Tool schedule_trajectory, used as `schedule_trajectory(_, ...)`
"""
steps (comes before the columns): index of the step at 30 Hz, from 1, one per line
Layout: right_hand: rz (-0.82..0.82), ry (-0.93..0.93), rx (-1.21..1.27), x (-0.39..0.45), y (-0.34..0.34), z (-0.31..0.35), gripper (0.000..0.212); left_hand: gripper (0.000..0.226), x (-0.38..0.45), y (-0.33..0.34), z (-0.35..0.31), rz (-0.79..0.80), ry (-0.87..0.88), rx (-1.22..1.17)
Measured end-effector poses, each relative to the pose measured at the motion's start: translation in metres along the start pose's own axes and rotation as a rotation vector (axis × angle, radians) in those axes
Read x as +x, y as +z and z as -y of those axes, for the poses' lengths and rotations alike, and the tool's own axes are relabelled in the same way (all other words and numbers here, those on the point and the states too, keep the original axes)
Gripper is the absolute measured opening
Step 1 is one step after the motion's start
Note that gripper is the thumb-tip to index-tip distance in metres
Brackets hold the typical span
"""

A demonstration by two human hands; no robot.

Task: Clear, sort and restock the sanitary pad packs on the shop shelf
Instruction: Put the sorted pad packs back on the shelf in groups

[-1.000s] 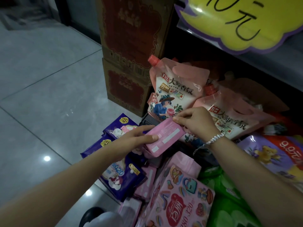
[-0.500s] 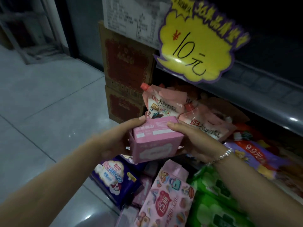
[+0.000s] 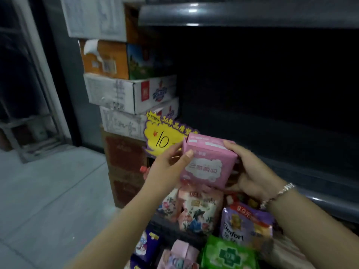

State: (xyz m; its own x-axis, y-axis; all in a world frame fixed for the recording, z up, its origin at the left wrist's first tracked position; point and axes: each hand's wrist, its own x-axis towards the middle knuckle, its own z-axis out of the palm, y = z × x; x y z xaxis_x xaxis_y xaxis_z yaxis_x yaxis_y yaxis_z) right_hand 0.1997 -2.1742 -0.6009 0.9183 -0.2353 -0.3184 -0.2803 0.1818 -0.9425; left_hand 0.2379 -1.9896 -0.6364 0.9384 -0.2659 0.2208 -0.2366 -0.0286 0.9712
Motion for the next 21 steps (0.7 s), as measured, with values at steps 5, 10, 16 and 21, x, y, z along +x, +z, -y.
schedule_trajectory(5, -0.104, -0.043, -0.020, 0.016, -0.025, 0.038, 0.031, 0.036, 0.039, 0.044, -0.009, -0.084, 0.189, 0.126)
schedule_trajectory(10, -0.125, -0.009, -0.024, 0.062, -0.036, 0.065, 0.037, 0.052, 0.106, 0.055, -0.011, -0.014, 0.198, 0.324)
schedule_trajectory(16, -0.057, -0.008, -0.014, 0.132, -0.028, 0.065, 0.046, 0.053, 0.192, 0.057, -0.015, 0.206, 0.224, 0.811)
schedule_trajectory(21, -0.066, -0.103, -0.135, 0.189, -0.026, 0.061, 0.057, 0.053, 0.258, 0.055, -0.012, 0.340, 0.083, 1.032)
